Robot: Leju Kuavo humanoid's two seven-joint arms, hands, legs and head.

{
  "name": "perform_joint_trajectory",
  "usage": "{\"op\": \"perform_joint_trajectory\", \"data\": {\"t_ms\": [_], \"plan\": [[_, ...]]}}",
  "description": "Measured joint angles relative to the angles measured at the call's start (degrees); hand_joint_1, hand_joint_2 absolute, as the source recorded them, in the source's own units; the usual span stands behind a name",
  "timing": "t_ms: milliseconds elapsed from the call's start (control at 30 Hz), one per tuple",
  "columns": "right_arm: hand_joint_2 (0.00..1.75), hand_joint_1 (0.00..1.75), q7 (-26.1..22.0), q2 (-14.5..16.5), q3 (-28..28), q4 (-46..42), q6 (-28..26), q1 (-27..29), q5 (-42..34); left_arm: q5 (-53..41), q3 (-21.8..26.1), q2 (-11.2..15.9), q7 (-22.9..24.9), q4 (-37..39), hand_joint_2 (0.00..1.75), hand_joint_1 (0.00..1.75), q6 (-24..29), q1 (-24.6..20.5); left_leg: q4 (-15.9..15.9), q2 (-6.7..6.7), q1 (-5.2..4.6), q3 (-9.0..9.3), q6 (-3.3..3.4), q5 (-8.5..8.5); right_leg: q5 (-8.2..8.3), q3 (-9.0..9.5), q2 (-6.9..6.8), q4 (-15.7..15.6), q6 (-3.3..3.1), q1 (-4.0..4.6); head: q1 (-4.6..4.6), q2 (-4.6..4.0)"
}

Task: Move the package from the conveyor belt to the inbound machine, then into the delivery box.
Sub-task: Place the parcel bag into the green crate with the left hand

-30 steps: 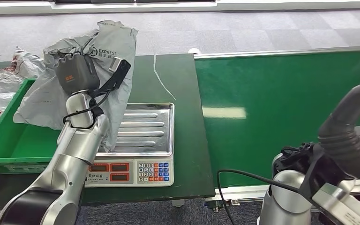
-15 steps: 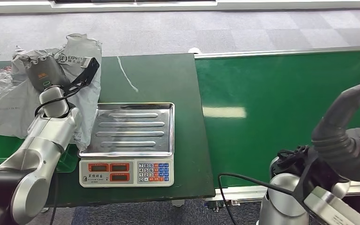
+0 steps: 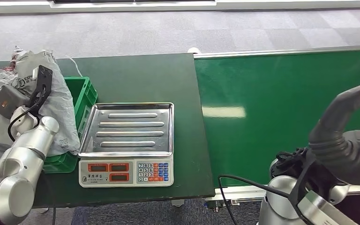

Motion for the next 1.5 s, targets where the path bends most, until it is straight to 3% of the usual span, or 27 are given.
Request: {"op": "perform_joint_trajectory", "data": {"t_ms": [100,267,400,500,567,733,800,900,1200,1333,1400,1500], "plan": [[1.75,0.0,0.0,0.0,0.0,0.0,0.0,0.2,0.0,1.3,3.6,0.0,-2.7,-1.9,1.75,1.75,0.8,1.8,0.0,0.14,-0.01,0.04,0.0,0.0,0.01,0.0,0.12,0.0,0.0,-0.01,0.01,0.0],[1.75,0.0,0.0,-0.1,0.0,0.0,0.0,0.5,-0.1,-3.5,16.5,-1.2,-10.1,-7.3,1.75,1.75,1.2,5.6,0.0,0.3,-0.01,0.04,-0.01,-0.01,0.01,-0.07,0.25,0.0,-0.01,0.0,0.0,0.0],[1.75,0.0,0.0,-0.1,0.0,0.0,0.0,0.6,-0.1,-4.4,23.6,-2.2,-12.2,-10.0,0.0,0.0,1.3,6.9,0.0,0.28,-0.01,0.03,-0.01,-0.02,0.01,-0.08,0.23,0.0,-0.01,0.01,-0.01,0.0],[1.75,0.0,0.0,-0.1,0.0,0.0,0.0,0.6,0.0,-3.3,27.6,-3.3,-18.4,-11.9,0.0,0.0,1.3,7.3,0.0,0.21,-0.01,0.02,-0.01,-0.01,0.01,-0.08,0.2,0.0,-0.01,0.02,0.01,0.0],[1.75,0.0,0.4,-0.1,0.1,0.0,0.0,0.6,0.6,-1.6,30.5,-4.5,-25.4,-13.6,0.0,0.0,1.3,7.1,0.0,0.19,-0.01,0.02,-0.01,0.0,0.02,-0.06,0.17,0.0,-0.01,0.01,0.0,0.0],[1.75,0.0,0.3,-0.2,0.6,0.1,0.0,0.6,1.1,17.5,39.4,-7.3,-53.2,-15.0,0.0,0.0,0.7,4.2,0.0,0.21,-0.01,0.02,-0.01,0.0,0.07,-0.05,0.14,0.0,-0.05,0.0,-0.01,0.0],[1.75,0.0,0.1,-0.2,0.7,0.3,0.0,0.6,1.0,27.0,41.8,-8.1,-61.5,-15.7,0.0,0.0,-0.8,2.9,0.0,0.19,-0.01,0.02,-0.01,0.0,0.07,-0.05,0.11,0.0,-0.05,0.01,0.0,0.0],[1.75,0.0,0.0,-0.2,0.8,0.7,0.0,0.6,0.8,35.4,42.4,-9.3,-64.7,-18.5,0.0,0.0,-3.1,2.2,0.0,0.16,-0.01,0.02,-0.01,0.0,0.07,-0.04,0.07,0.0,-0.06,0.01,0.01,0.0],[1.75,0.0,0.0,-0.2,0.8,1.5,0.0,0.6,0.7,45.1,41.1,-11.8,-65.0,-26.3,0.0,0.0,-4.9,2.3,0.0,0.18,0.0,0.02,-0.01,0.0,0.07,-0.04,0.1,0.0,-0.06,0.0,-0.01,0.0],[1.75,0.0,0.0,-0.2,0.8,2.0,0.0,0.6,0.1,58.0,38.3,-13.4,-65.0,-34.2,1.75,0.0,-8.3,4.9,0.0,0.2,0.0,0.03,-0.01,0.0,0.06,-0.04,0.13,0.0,-0.06,0.01,-0.01,0.0],[1.75,0.0,0.0,-0.2,0.9,2.5,0.0,0.6,-2.1,65.1,35.0,-14.5,-64.6,-40.1,1.75,0.0,-12.6,7.6,0.0,0.13,0.0,0.02,-0.01,0.0,0.05,-0.03,0.1,0.0,-0.06,0.01,-0.01,0.0],[1.75,0.0,0.0,-0.2,2.3,4.9,0.0,0.6,-10.1,73.4,27.4,-16.5,-62.3,-50.1,1.75,0.0,-25.2,14.1,0.0,0.09,-0.02,-0.01,0.01,-0.02,0.04,-0.02,0.08,0.0,-0.06,-0.01,-0.01,0.0]]}}
